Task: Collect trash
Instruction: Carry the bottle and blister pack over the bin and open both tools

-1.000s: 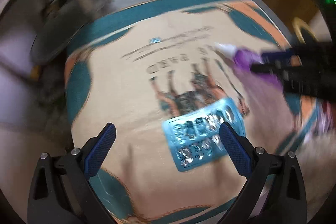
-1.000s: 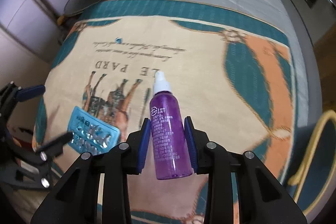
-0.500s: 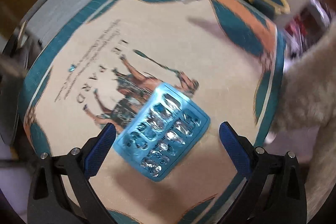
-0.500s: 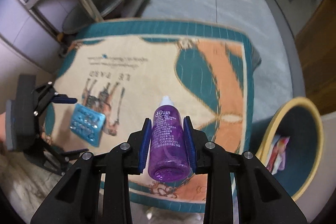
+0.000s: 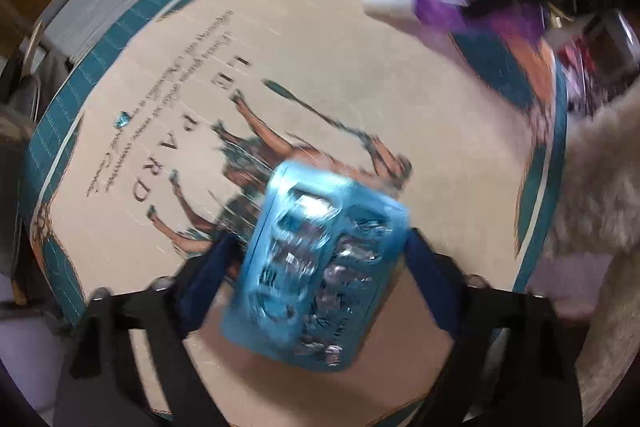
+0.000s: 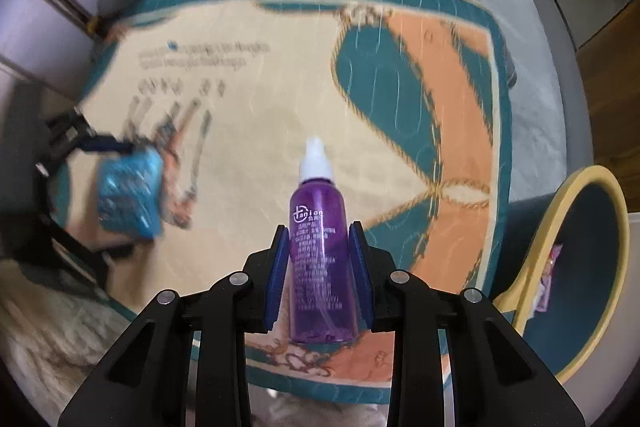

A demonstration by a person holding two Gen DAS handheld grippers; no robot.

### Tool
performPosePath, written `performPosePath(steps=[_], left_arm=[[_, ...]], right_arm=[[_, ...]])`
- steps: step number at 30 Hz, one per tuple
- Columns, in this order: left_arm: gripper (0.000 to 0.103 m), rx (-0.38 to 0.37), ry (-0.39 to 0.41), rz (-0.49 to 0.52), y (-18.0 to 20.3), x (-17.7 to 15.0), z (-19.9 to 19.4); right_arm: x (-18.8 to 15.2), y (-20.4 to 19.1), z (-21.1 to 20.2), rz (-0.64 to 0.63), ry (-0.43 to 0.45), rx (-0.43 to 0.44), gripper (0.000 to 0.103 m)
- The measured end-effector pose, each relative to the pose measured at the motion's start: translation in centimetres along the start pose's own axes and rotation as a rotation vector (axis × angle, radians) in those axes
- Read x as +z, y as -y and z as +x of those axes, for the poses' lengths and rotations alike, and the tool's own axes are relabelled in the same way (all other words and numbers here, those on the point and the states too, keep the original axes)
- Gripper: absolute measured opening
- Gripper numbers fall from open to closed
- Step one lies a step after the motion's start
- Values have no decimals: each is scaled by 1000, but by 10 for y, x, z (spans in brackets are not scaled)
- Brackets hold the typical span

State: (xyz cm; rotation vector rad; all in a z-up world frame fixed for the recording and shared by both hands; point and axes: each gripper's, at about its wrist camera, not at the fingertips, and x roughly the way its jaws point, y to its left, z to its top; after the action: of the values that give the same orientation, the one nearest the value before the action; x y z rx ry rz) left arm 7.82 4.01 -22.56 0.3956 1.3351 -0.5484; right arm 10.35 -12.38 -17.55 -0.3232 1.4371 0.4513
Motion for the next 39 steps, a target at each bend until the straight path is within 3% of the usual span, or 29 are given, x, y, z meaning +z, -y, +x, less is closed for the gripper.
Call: performPosePath(steps=[3, 10, 14, 21, 27, 36, 39], left_arm=[[71, -32, 4, -69, -13, 3, -3], [70, -2, -13, -54, -10, 9, -1], [70, 17, -13, -56, 0, 13, -6], [70, 14, 86, -81, 12, 40, -43], [70, 10, 195, -79, 46, 69, -77], [70, -26, 273, 25, 126, 119, -86], [70, -48, 301, 65, 155, 141, -81]], right_arm=[[-2, -1, 13, -22, -38, -33, 32], [0, -1, 21, -23, -48, -16, 33], [-2, -7, 30, -77, -79, -71, 33], [-3, 2, -11, -20, 56, -42, 33], [-17, 23, -52, 50, 159, -59, 33], [-76, 104, -115, 232, 300, -130, 33], [-109, 142, -135, 353, 338, -142, 33]])
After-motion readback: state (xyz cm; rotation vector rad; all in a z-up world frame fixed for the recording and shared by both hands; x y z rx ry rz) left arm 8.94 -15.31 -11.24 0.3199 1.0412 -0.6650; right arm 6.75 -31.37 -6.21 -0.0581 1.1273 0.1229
